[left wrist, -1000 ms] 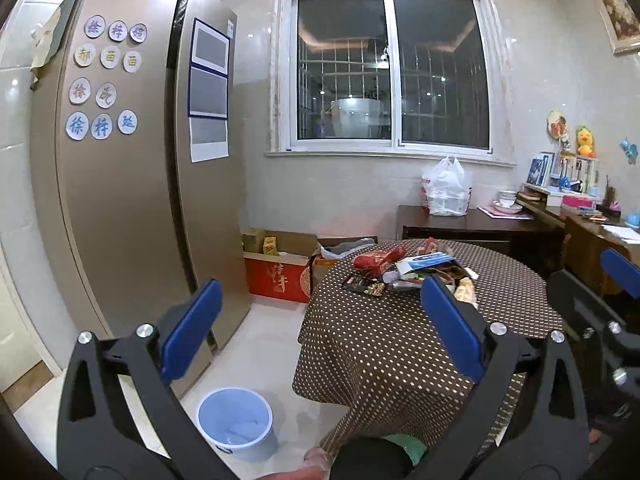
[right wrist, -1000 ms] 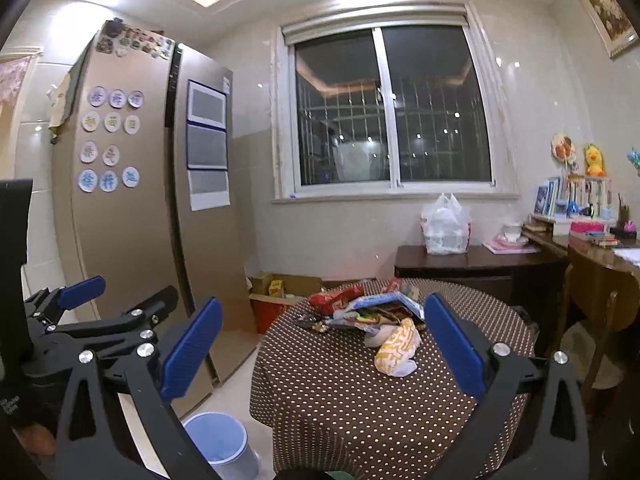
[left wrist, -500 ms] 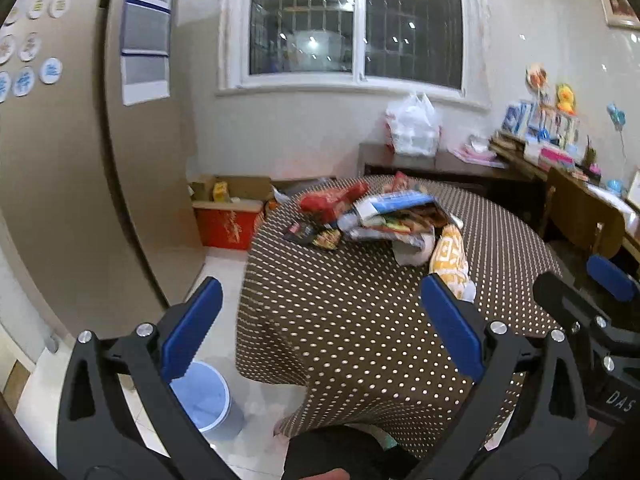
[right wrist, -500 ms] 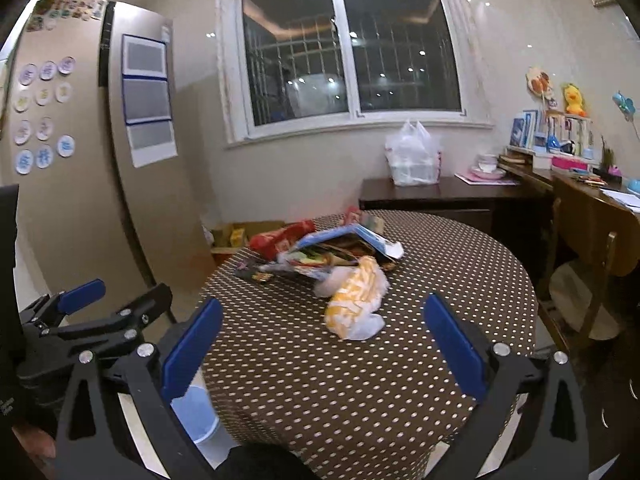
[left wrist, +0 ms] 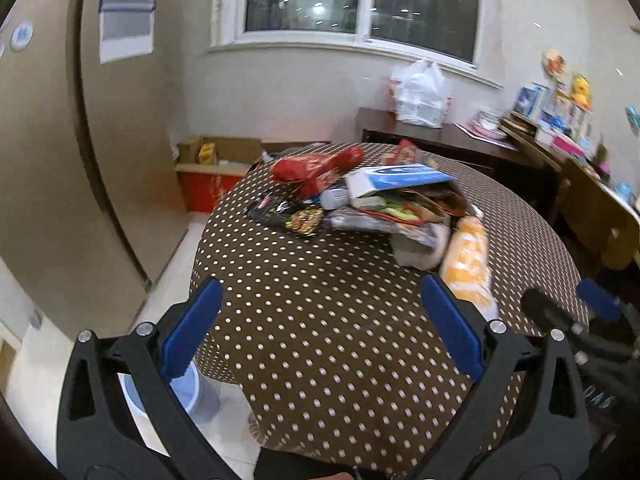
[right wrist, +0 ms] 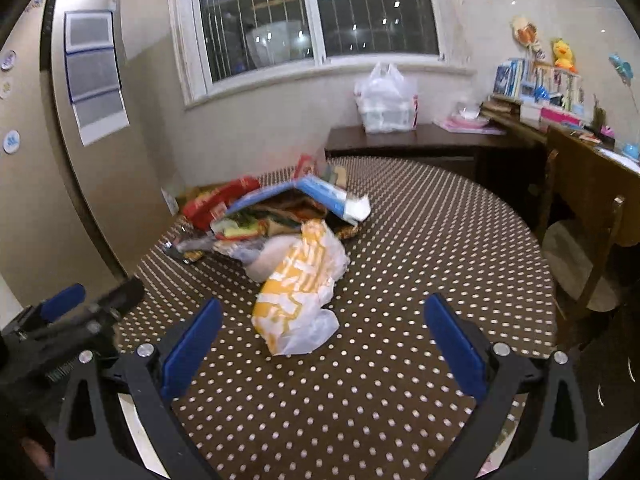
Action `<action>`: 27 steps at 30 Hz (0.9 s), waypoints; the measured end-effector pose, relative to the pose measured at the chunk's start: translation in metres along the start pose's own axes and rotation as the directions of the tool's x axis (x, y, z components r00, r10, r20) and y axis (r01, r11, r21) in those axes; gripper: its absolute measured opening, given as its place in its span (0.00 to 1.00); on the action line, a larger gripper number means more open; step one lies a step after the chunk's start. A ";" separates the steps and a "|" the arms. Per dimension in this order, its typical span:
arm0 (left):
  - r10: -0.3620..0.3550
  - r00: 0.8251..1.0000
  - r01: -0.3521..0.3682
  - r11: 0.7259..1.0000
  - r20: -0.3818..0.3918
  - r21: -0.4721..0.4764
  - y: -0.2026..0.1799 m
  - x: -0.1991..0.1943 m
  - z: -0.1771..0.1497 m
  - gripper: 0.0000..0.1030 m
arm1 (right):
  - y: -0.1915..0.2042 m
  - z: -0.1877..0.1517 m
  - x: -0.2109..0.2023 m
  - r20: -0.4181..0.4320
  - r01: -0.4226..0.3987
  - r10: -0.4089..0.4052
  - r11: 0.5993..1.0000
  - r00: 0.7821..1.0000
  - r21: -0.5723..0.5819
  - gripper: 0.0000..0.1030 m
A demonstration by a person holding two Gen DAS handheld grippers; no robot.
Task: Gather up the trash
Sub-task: 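Move both tools toward the trash pile on the table, then grasp the yellow-white plastic bag with right tool while left tool grasps the newspaper roll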
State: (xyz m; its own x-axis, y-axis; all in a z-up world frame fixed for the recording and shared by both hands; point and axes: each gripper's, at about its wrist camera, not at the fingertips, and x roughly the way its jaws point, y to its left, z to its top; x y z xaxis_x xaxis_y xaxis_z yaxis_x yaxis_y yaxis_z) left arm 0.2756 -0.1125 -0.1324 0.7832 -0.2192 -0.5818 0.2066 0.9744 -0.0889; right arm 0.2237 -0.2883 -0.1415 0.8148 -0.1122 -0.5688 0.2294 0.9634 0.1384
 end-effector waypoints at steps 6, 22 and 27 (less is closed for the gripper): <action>-0.017 1.000 0.015 0.998 -0.027 -0.060 0.008 0.024 0.011 0.94 | 0.006 0.005 0.052 -0.098 -0.014 0.013 1.000 0.995 -0.012 0.96; -0.157 0.980 0.143 0.982 -0.119 -0.124 -0.037 0.089 0.030 0.94 | -0.024 0.019 0.094 -0.185 -0.088 0.101 0.993 0.978 0.079 0.41; -0.196 0.969 0.178 0.976 -0.149 -0.122 -0.051 0.102 0.030 0.86 | -0.048 0.020 0.086 -0.133 -0.070 0.088 0.989 0.987 0.133 0.41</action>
State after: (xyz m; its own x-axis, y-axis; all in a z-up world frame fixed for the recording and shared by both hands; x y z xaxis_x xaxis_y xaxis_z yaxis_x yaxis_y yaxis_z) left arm 0.3628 -0.1861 -0.1630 0.6317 -0.3955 -0.6667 0.2700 0.9185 -0.2890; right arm 0.2941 -0.3488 -0.1808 0.7535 0.0065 -0.6575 0.2406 0.9279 0.2849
